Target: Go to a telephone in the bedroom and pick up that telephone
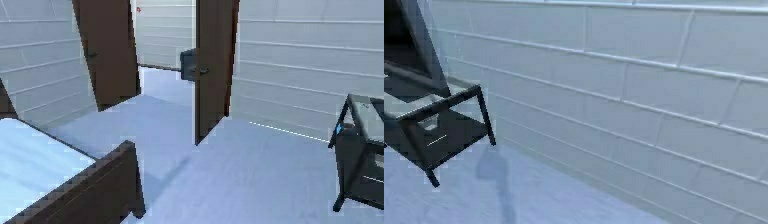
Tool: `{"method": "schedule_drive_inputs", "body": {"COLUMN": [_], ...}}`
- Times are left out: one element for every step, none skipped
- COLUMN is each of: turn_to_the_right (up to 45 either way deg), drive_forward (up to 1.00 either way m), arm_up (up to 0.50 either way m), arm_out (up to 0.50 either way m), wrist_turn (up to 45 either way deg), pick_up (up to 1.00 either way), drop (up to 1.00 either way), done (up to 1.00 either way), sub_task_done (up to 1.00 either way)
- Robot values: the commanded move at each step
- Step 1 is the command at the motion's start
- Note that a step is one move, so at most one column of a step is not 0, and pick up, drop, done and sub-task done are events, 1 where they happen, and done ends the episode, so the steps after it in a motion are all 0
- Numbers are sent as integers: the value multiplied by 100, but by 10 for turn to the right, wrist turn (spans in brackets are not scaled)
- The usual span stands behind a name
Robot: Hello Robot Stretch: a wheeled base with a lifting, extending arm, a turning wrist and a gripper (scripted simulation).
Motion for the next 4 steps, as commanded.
{"method": "schedule_drive_inputs", "body": {"turn_to_the_right": [-450, -450, -330, 0], "drive_forward": [0, 0, 0, 50], "arm_up": [0, 0, 0, 0], "arm_out": [0, 0, 0, 0], "wrist_turn": [0, 0, 0, 0], "pick_up": [0, 0, 0, 0], "drop": [0, 0, 0, 0], "done": [0, 0, 0, 0], "sub_task_done": [0, 0, 0, 0]}}
